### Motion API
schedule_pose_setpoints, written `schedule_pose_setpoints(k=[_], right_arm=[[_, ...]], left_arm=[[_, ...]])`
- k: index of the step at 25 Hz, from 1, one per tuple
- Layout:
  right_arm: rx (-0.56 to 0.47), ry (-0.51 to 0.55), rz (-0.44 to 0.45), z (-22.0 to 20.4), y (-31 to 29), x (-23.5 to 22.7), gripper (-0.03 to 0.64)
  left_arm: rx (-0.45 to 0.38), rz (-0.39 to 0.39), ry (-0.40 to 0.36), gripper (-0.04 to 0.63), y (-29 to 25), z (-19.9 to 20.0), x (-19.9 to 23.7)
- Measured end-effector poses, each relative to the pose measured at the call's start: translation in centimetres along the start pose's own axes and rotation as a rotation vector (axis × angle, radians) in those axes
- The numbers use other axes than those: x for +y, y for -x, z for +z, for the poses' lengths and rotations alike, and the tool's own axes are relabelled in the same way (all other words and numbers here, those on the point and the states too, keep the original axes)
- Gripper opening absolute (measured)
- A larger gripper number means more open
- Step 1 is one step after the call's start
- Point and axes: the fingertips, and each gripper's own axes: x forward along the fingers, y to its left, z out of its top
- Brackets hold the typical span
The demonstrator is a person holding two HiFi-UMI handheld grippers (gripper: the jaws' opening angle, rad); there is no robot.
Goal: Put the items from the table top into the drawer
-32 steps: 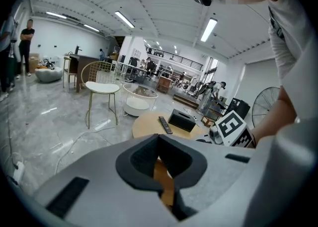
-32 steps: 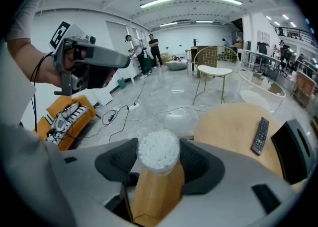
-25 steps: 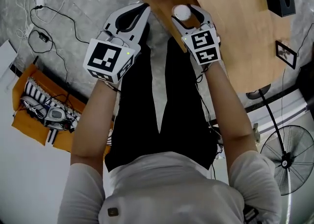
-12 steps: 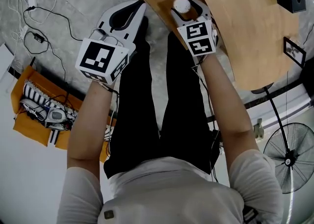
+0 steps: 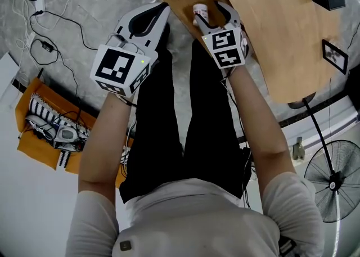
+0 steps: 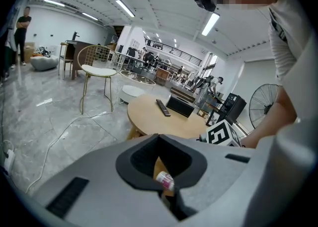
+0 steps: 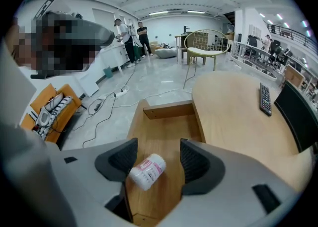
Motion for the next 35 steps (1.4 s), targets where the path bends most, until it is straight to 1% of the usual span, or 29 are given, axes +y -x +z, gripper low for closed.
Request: schedule_pose_setpoints(k=[4,8,14,20,23,27,31,35], right_arm=[[-0.028,-0.011,-0.017,0.8,2.2,-1.1,0.278],[-0.060,-0.032,-0.055,2.1,5.1,-3.1,0.276],[-0.129,-0.065,-0.119,5.2,11.4,-7.1,0.276],[-0.212,-0.116,-0.175,6.2,17.7,-11.6,0.276],[-0.246,-0.139,-0.202,7.3,21.4,-13.4,0.276],[-0.295,-0.163,-0.224,8.9,27.6,-14.6,0.276],[-0.393,-0.153,-0.265,12.6,34.7,-16.6,0.276],[-0.489,-0.141,-0.282,15.7,42.5,-17.0,0.268]], left_arm=[[-0.008,-0.001,-0.014,0.009,0.0,1.8,-1.2],[-0.019,-0.007,-0.037,0.009,-0.4,4.3,-2.6],[-0.043,-0.034,-0.090,0.009,-1.2,10.2,-5.9],[-0.064,-0.053,-0.152,0.009,-2.9,15.3,-10.2],[-0.079,-0.057,-0.181,0.009,-2.9,18.6,-12.5],[-0.103,-0.062,-0.212,0.009,-1.6,22.8,-16.4],[-0.149,-0.082,-0.280,0.009,-0.2,28.0,-20.3],[-0.187,-0.088,-0.316,0.009,2.8,32.2,-24.4]])
